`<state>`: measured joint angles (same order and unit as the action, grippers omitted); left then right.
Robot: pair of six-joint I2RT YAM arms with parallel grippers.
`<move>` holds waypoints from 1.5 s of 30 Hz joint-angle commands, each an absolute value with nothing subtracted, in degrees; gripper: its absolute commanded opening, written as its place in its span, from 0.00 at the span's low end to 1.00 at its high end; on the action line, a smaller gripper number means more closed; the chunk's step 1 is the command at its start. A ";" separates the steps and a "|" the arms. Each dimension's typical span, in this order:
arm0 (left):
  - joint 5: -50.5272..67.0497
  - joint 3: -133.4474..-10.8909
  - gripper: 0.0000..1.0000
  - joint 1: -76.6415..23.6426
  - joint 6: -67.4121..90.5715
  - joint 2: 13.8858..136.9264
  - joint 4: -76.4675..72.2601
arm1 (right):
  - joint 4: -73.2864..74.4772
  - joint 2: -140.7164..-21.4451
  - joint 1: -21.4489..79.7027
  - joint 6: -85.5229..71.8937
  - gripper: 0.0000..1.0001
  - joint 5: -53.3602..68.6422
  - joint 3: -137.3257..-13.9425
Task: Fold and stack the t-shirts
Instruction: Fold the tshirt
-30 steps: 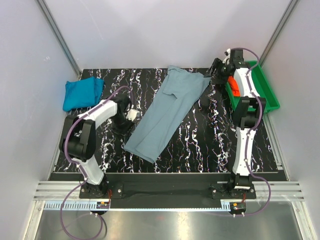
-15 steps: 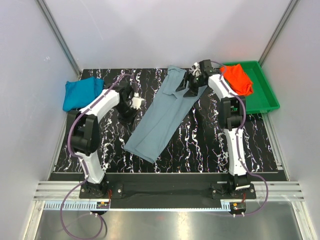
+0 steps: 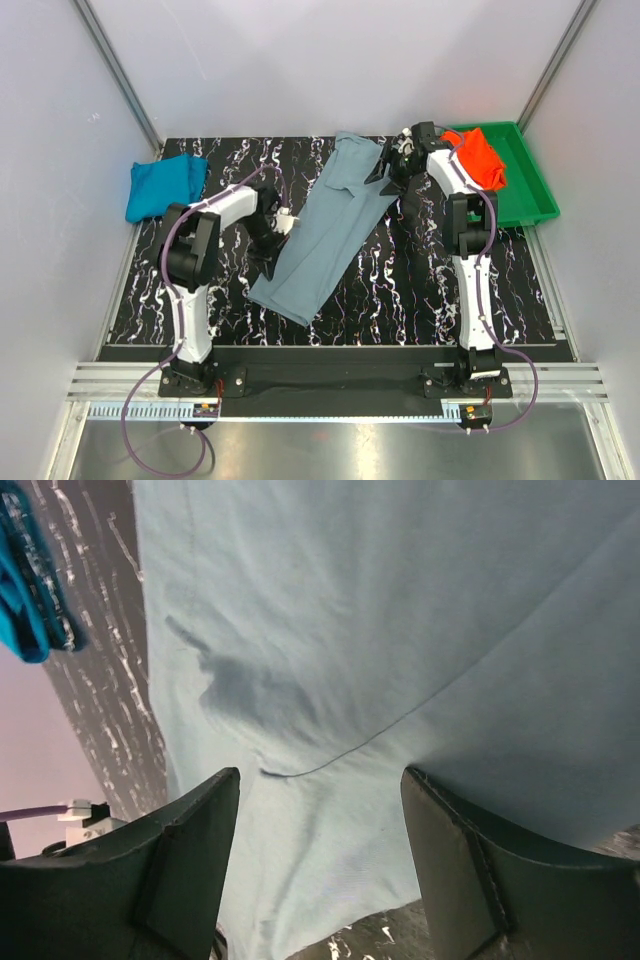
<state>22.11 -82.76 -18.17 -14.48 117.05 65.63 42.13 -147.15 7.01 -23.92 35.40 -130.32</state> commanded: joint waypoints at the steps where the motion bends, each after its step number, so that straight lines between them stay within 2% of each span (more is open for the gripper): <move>1: 23.38 -84.11 0.00 -18.63 -13.01 119.79 64.16 | 44.12 -148.36 7.12 -21.71 0.73 31.12 -133.24; 9: 22.85 -83.50 0.00 -21.18 -11.16 123.66 62.40 | 46.76 -155.38 7.21 -18.81 0.73 24.17 -143.94; 18: 23.38 -81.83 0.00 -31.45 -9.84 122.87 61.08 | 45.44 -161.01 8.17 -17.41 0.75 24.87 -151.95; 31: 22.94 -86.56 0.00 -41.83 -9.14 125.50 61.61 | 43.86 -163.12 10.02 -16.79 0.75 25.05 -156.18; 42: 21.27 -89.82 0.00 -43.77 -9.05 127.09 61.61 | 44.38 -162.16 10.11 -13.72 0.77 23.73 -156.97; 45: 19.34 -90.35 0.00 -43.51 -10.02 124.72 61.87 | 45.00 -159.35 10.02 -10.65 0.81 22.59 -155.84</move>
